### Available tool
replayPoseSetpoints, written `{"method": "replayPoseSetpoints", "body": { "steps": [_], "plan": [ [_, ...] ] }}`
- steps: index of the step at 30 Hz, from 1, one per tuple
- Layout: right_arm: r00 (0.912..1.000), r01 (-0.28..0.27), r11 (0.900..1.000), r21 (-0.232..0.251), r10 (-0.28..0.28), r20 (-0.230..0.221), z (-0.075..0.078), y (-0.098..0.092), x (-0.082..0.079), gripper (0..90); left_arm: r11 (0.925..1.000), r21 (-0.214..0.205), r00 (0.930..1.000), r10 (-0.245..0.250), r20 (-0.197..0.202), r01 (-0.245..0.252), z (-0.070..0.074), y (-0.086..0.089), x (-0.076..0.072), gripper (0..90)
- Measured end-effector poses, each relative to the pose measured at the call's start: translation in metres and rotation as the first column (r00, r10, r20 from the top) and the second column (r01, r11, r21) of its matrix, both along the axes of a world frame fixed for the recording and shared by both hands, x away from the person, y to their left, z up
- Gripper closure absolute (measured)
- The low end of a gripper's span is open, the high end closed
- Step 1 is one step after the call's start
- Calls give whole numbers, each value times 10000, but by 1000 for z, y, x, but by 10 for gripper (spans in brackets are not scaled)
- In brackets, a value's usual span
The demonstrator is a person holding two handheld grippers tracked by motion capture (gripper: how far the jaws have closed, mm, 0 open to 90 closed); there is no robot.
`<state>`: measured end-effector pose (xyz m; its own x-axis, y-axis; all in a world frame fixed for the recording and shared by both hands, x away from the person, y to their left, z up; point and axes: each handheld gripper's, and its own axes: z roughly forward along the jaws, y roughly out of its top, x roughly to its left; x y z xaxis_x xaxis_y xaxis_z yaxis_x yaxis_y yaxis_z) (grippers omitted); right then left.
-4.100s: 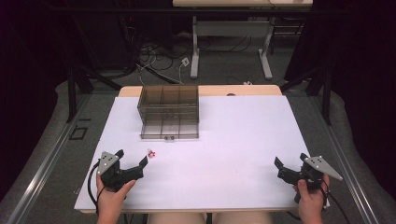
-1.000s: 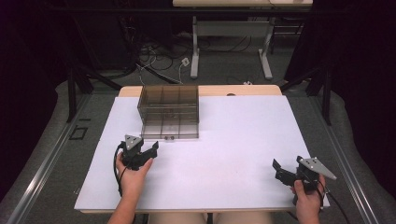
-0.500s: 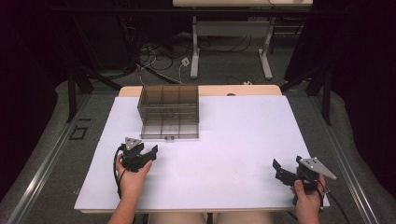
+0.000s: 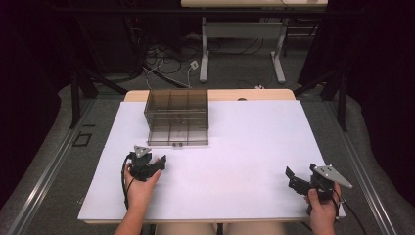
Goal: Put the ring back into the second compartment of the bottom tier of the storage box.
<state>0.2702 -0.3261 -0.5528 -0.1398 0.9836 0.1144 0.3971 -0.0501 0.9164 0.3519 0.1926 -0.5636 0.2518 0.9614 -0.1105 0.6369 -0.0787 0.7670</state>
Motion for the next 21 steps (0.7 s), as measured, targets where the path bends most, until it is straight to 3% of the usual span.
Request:
{"method": "replayPoseSetpoints", "body": {
  "steps": [1,4,5,21],
  "plan": [
    [9998,-49,10000,61,50,-180,1,0,-1,76,10000,69,10000,22,-20,-22,0,0,0,406],
    [9998,-32,10000,-6,32,-188,1,0,-1,83,9998,181,10000,40,-48,-39,-1,0,1,410],
    [10000,-37,10000,52,37,-3,-1,0,0,87,9998,174,9999,43,-136,-41,-2,0,1,421],
    [9999,-21,10000,68,22,-143,-1,0,0,120,9990,328,9985,315,-449,-300,-3,-2,3,475]
  ]
}}
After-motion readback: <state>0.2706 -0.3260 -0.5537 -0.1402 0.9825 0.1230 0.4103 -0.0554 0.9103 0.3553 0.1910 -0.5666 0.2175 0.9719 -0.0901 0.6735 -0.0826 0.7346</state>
